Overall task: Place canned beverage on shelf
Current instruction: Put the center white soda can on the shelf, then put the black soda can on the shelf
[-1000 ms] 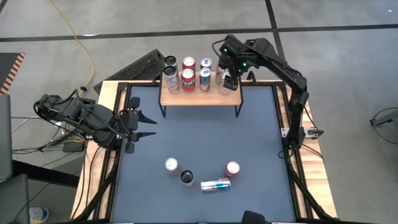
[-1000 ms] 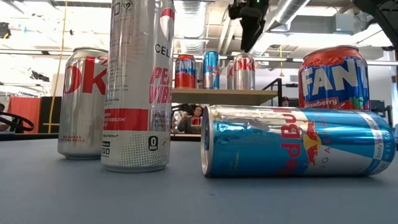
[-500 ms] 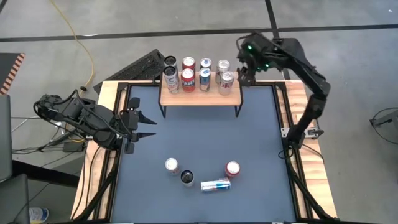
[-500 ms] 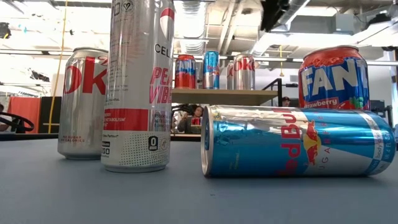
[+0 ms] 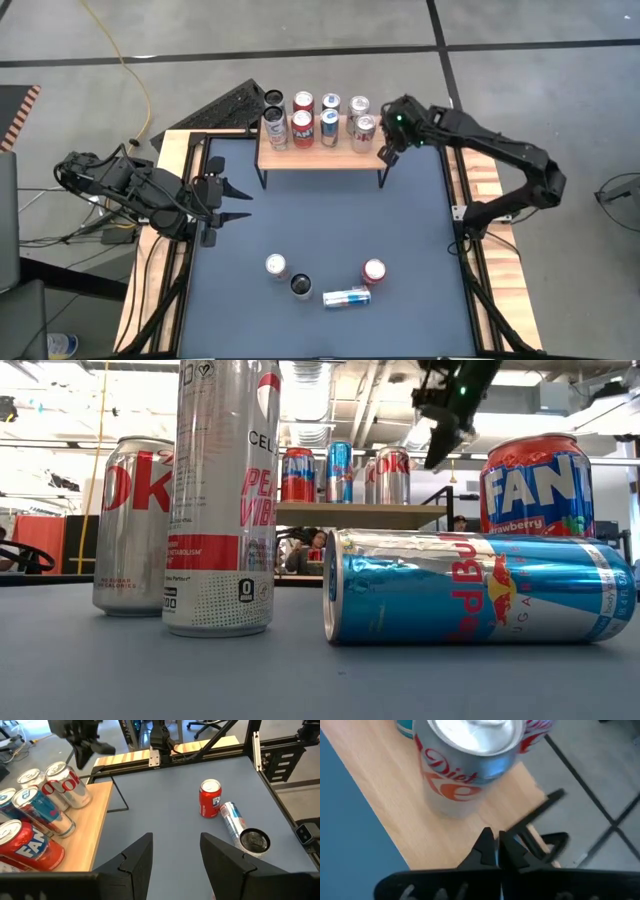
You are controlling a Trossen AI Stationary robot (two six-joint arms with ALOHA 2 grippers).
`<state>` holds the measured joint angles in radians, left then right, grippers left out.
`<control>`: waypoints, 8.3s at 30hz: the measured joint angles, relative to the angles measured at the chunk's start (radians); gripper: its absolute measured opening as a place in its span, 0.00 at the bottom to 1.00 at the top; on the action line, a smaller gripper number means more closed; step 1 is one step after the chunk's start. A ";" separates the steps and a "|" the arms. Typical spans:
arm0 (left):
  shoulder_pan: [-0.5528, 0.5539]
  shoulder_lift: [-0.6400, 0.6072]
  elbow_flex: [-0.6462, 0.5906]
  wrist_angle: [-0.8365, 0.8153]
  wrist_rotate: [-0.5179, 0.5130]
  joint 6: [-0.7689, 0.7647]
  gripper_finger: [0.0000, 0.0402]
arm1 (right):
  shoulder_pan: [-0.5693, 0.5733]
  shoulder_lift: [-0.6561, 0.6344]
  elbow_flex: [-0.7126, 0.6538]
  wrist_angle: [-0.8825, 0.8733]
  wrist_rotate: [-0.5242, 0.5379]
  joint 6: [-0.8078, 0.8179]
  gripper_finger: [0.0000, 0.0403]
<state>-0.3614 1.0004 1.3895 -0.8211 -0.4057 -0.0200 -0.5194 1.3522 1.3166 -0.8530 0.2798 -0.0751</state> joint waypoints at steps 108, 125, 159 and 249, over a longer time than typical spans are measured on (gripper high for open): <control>-0.285 0.164 0.000 -0.034 0.072 -0.058 0.39 | 0.872 0.470 0.471 0.188 -0.128 0.057 0.83; -0.233 0.256 -0.179 0.308 0.033 -0.139 0.39 | 0.880 0.443 0.690 -0.295 -0.095 0.096 0.83; -0.091 0.554 -0.171 0.478 0.304 0.010 0.78 | 0.913 0.446 0.986 -0.718 -0.044 0.233 0.82; 0.553 0.165 0.091 0.062 0.788 0.575 0.64 | 0.807 0.330 0.985 -0.718 0.141 0.104 0.82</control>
<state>0.1918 1.1651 1.4808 -0.7590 0.3828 0.5545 0.2879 1.6822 2.3020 -1.5711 0.4211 0.0288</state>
